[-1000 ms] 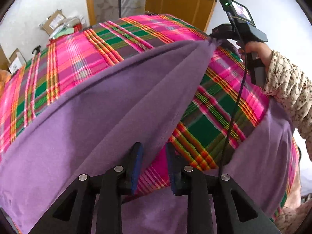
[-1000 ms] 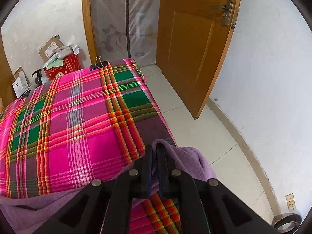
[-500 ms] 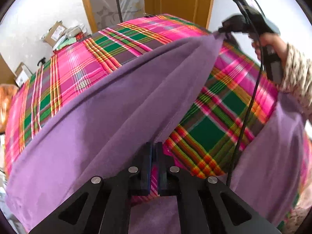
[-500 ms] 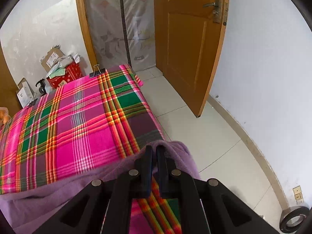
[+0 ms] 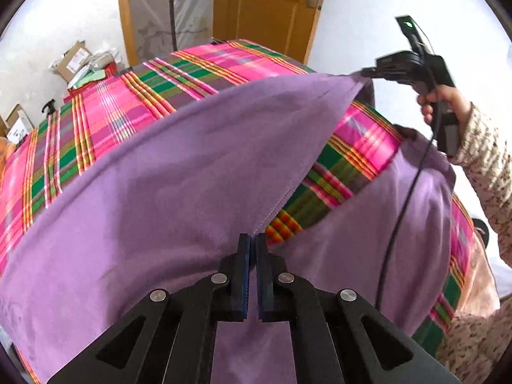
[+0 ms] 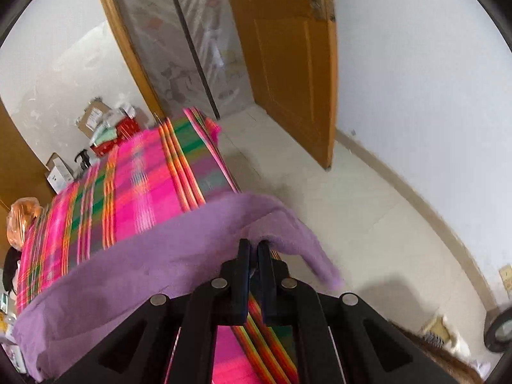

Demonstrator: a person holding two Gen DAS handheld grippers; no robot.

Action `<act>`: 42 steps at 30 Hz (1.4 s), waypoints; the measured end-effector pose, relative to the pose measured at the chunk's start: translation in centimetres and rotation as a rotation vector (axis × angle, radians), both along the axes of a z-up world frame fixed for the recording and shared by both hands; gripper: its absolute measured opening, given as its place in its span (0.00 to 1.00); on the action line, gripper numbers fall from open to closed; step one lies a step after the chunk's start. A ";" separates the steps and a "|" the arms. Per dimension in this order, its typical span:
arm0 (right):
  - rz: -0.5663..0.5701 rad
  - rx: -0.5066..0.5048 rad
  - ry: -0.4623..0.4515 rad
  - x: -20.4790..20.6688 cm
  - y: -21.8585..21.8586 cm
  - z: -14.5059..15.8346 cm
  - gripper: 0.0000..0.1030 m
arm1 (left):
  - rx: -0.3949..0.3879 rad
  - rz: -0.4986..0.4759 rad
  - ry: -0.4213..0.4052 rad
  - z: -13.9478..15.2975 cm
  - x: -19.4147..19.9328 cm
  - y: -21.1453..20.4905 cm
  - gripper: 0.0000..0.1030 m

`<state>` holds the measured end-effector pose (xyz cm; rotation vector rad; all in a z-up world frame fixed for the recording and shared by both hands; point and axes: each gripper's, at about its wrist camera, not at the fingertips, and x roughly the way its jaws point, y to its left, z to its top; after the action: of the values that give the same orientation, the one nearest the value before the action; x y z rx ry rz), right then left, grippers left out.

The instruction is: Fold clothes

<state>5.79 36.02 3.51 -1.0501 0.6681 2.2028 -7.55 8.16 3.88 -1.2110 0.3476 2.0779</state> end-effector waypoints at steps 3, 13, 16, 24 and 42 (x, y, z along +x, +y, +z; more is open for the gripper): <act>-0.006 -0.035 -0.051 1.3 0.2 -1.7 0.05 | 0.001 -0.005 -0.022 -0.4 0.0 0.0 0.03; -0.086 0.036 -0.083 2.8 0.3 -0.1 0.12 | 0.004 -0.010 -0.066 -1.4 0.4 -0.1 0.03; -0.016 0.053 -0.039 1.5 -0.6 0.6 0.13 | 0.001 -0.021 -0.070 -1.6 0.5 0.0 0.03; 0.185 0.054 -0.101 -5.3 -4.9 -1.8 0.14 | 0.008 -0.018 -0.087 -1.8 0.9 -0.5 0.03; 0.504 0.057 -0.115 -3.6 -16.3 0.2 0.20 | 0.157 0.293 -0.126 0.0 2.0 -10.8 0.07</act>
<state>2.21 19.68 3.66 -1.4224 0.3056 2.5346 -5.57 -2.66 3.90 -1.3538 -0.0549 2.2107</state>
